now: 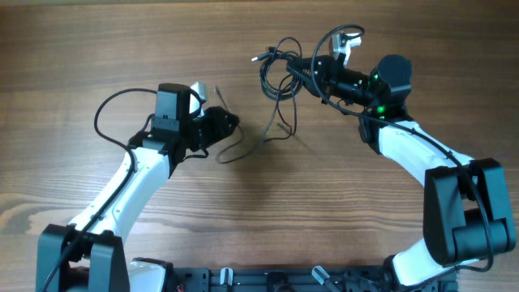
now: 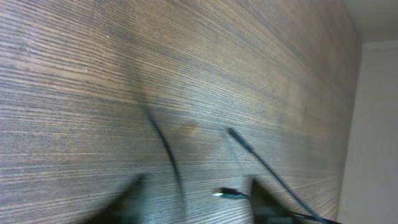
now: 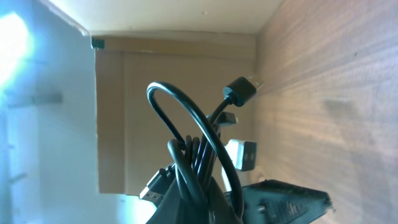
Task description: Untangle cables
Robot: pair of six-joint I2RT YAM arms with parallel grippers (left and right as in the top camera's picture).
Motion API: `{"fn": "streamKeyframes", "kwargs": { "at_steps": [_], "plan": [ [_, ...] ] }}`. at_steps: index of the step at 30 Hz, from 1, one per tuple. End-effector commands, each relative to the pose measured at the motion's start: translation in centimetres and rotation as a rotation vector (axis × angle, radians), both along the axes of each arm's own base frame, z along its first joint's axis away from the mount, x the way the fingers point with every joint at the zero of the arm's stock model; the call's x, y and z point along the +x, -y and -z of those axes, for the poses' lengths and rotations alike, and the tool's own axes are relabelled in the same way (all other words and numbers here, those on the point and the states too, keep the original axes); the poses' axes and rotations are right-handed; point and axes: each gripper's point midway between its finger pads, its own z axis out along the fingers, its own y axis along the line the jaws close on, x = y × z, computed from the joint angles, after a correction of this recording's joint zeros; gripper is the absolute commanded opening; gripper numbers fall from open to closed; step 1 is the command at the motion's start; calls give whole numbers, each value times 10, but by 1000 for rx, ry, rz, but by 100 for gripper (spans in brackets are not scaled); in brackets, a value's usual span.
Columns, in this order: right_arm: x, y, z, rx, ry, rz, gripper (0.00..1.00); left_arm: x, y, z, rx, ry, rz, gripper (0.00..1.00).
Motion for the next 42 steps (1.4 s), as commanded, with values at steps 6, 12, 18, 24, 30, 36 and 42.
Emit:
{"fn": "streamKeyframes", "kwargs": {
  "at_steps": [6, 12, 18, 24, 30, 36, 42],
  "plan": [
    [-13, -5, 15, -198, 360, -64, 6, 22, -47, -9, -38, 32, -128, 100],
    [-30, -17, 30, -212, 325, -160, 5, -7, 22, -80, -293, 423, 472, 100],
    [-59, -23, 24, -164, 394, -323, 5, -13, 33, -95, -335, 499, 554, 100],
    [-68, -34, 23, -157, 409, -355, 6, -30, 61, -95, -357, 491, 639, 96],
    [-82, -52, 24, -146, 407, -409, 6, -22, 72, -80, -266, 452, 580, 4],
    [-84, -49, 30, -168, 485, -419, 22, -3, 44, -80, -282, 388, 435, 4],
    [-39, -21, 108, -526, 297, -152, 100, -2, 27, -89, -354, 352, 391, 4]
  ]
}}
